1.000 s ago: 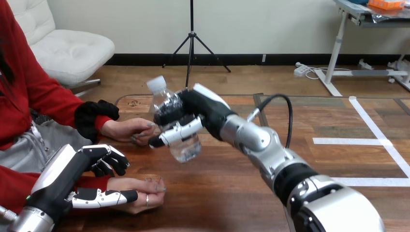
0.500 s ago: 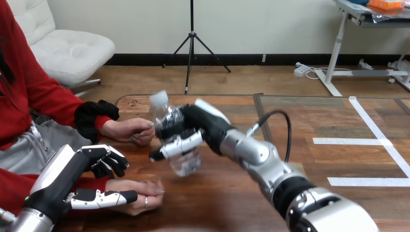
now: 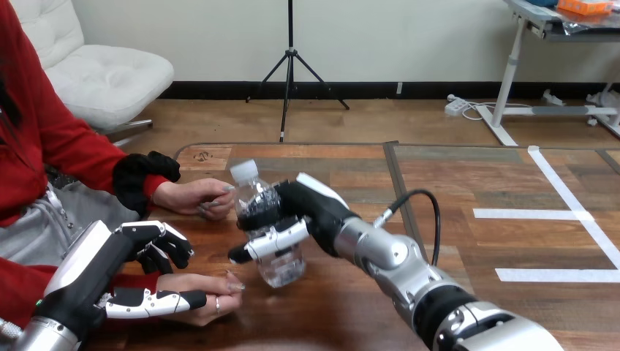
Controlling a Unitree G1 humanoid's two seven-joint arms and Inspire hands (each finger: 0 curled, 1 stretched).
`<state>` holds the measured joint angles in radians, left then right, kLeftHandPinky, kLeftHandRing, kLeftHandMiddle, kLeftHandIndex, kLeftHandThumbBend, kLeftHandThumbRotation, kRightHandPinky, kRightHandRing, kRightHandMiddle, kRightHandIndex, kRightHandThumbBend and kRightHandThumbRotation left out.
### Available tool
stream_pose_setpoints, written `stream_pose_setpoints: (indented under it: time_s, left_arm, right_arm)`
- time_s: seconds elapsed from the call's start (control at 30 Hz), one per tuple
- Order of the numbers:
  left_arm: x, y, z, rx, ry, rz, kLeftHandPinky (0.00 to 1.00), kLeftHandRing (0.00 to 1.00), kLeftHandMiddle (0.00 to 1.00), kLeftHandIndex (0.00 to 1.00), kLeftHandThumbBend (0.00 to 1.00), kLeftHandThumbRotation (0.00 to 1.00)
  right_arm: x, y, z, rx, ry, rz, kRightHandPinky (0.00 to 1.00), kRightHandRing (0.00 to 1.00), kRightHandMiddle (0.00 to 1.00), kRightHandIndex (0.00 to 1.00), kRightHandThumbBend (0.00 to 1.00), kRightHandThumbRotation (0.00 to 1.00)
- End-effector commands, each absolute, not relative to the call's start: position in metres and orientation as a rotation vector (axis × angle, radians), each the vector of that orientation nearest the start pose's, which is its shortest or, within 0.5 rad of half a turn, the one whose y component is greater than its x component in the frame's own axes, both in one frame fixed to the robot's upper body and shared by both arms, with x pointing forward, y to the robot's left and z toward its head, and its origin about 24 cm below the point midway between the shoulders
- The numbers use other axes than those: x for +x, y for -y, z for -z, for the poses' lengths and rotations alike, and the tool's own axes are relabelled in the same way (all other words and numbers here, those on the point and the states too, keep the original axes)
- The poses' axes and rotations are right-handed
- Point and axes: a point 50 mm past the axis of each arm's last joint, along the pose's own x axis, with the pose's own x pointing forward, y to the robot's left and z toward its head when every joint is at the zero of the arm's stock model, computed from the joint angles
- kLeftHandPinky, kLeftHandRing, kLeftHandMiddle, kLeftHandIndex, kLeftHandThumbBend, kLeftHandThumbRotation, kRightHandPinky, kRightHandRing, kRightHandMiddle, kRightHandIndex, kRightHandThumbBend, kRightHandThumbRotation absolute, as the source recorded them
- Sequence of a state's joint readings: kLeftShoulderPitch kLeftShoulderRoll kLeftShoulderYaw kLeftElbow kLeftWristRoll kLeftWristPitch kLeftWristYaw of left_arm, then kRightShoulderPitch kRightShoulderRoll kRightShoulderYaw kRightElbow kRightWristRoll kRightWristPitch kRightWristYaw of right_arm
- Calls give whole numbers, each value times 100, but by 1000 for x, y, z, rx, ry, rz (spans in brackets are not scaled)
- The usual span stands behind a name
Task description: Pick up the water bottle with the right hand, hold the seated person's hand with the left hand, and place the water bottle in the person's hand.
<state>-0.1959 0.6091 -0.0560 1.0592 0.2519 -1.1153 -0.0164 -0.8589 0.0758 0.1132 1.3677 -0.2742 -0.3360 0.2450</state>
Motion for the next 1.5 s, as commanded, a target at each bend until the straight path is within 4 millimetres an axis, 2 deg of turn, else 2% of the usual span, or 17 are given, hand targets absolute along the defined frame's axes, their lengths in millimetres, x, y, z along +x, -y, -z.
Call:
stream_pose_setpoints:
  time_s: [0.0,0.47,0.67,1.07,1.47]
  left_arm:
    - [240,-280,-22,740,250,257,40,46,53,53,95,32]
    - [241,-277,-22,740,257,259,40,46,53,53,95,34]
    - [241,-276,-21,732,259,260,40,46,53,53,95,35]
    - [242,-275,-20,729,258,258,41,46,53,53,96,35]
    - [243,-275,-20,737,250,258,41,46,52,52,96,35]
  right_arm:
    - [346,21,-31,-338,-137,-703,30,35,43,47,89,0]
    - [336,10,-24,-345,-123,-738,30,36,45,46,90,0]
    - [333,7,-22,-334,-129,-753,35,41,47,47,90,0]
    - [326,1,-17,-299,-129,-790,30,36,44,47,91,0]
    - [318,-3,-13,-275,-117,-807,31,36,45,48,91,0]
